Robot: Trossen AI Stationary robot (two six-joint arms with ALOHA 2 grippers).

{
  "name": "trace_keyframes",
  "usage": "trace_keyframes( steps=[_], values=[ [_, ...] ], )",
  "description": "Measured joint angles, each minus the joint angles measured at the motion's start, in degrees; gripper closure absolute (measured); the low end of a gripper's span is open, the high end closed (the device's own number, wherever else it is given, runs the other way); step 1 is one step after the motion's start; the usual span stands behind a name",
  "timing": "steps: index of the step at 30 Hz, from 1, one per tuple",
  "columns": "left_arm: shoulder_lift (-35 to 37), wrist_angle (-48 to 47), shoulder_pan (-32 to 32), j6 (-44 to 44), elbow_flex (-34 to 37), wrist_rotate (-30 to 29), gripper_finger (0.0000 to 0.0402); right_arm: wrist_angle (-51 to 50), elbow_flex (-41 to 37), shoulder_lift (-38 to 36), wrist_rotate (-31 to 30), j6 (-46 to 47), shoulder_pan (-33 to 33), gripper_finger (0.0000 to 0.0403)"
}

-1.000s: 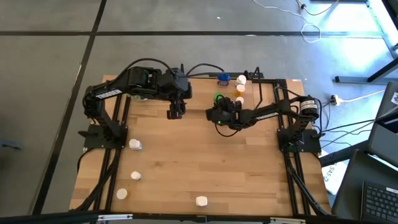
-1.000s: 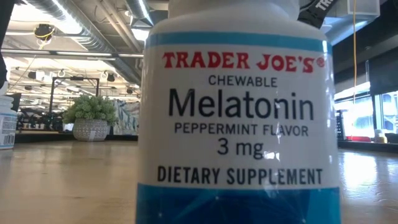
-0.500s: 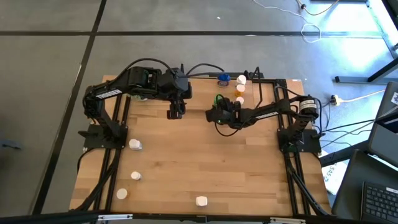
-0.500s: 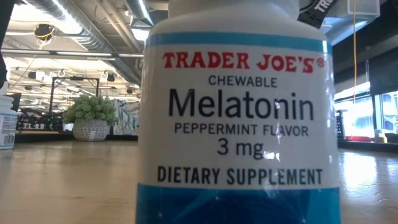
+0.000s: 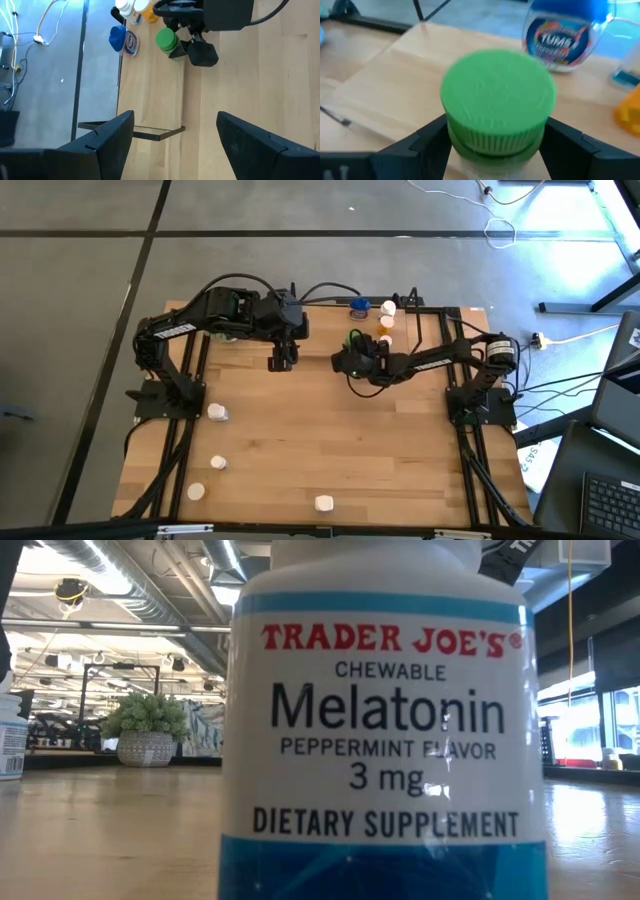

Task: Pick and place medicine bottles onto shelf by color
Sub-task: Put the green medicine on the shelf

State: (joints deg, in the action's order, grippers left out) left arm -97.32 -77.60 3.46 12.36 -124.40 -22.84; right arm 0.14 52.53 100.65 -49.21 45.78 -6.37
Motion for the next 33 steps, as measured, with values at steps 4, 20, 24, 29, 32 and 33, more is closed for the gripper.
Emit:
trace_keyframes(
  steps=[4, 20, 24, 29, 32, 33],
  values=[
    [0.0, 0.0, -0.01, -0.02, 0.0, 0.01, 0.0123, -0.8, 0.02, -1.61, -1.51, -1.31, 0.01, 0.0137],
    [0.0, -0.02, 0.0, -0.31, 0.0, 0.01, 0.0123, -1.39, 0.02, -9.81, -5.78, -10.86, 1.9, 0.0137],
    [0.0, -0.9, -0.01, -1.84, 0.0, 0.01, 0.0123, -1.61, 0.04, -13.69, -3.38, -20.67, 4.29, 0.0137],
    [0.0, -3.68, 0.0, -3.85, 0.0, 0.01, 0.0123, -1.83, 0.04, -16.69, 5.43, -32.71, 7.88, 0.0137],
    [0.0, -4.46, -0.02, -4.78, 0.0, 0.01, 0.0123, -1.83, 0.04, -16.99, 13.14, -35.8, 9.54, 0.0137],
    [0.0, -4.46, -0.14, -4.83, 0.0, 0.01, 0.0123, -2.04, 0.04, -16.97, 14.7, -35.67, 9.94, 0.0137]
  ],
)
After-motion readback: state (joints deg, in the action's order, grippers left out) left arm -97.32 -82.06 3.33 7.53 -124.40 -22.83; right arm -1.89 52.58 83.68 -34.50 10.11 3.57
